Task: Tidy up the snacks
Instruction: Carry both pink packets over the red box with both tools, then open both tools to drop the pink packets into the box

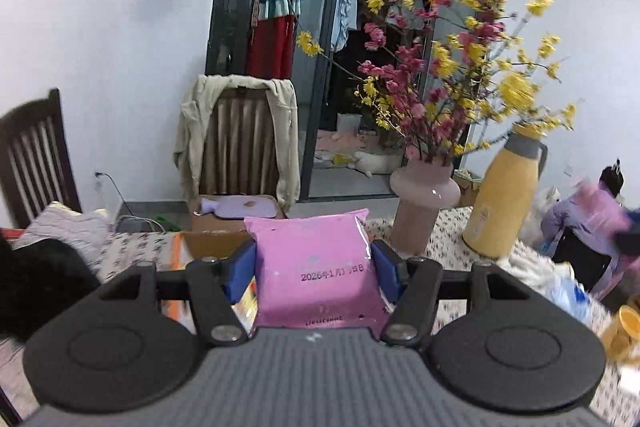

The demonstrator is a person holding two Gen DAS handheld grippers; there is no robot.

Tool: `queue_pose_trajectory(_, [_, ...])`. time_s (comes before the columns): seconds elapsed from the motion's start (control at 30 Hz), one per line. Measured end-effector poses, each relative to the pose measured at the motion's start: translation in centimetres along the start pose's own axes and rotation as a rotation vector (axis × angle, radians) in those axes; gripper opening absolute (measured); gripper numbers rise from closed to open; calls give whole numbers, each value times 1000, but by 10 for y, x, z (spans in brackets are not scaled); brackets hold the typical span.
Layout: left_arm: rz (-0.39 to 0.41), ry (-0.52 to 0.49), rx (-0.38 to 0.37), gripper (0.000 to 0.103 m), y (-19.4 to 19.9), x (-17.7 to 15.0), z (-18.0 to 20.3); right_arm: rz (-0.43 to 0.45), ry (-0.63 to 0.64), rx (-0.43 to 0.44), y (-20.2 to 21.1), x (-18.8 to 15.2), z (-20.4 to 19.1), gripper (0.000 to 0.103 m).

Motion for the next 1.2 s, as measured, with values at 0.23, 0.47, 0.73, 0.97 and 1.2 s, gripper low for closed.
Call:
queue_pose_trajectory(0.23, [-59, -18, 34, 62, -101, -6, 16, -57, -58, -67, -130, -10, 70, 61])
queue_pose_trajectory(0.47, [-172, -50, 8, 62, -180, -57, 28, -167, -132, -144, -246, -63, 149, 61])
queue_pose_trajectory(0.73, [-240, -63, -16, 62, -229, -91, 42, -151, -202, -167, -313, -86, 201, 61])
queue_pose_trajectory(0.97, [-278, -67, -33, 62, -244, -103, 63, -109, -184, -172, -313, -82, 210, 70])
queue_pose_trajectory(1.2, [-235, -46, -97, 92, -235, -94, 85, -88, -213, -183, -286, -81, 212, 70])
Point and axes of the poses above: each gripper's, at about its wrist camera, not at the fingertips, and y roughly against the way its jaws point, z to its right, x to its top, the point moved 10 cm from there along -y, roughly the way its jaws point, and after that the axes turned 11 degrees about x, right-handed, at the moved point
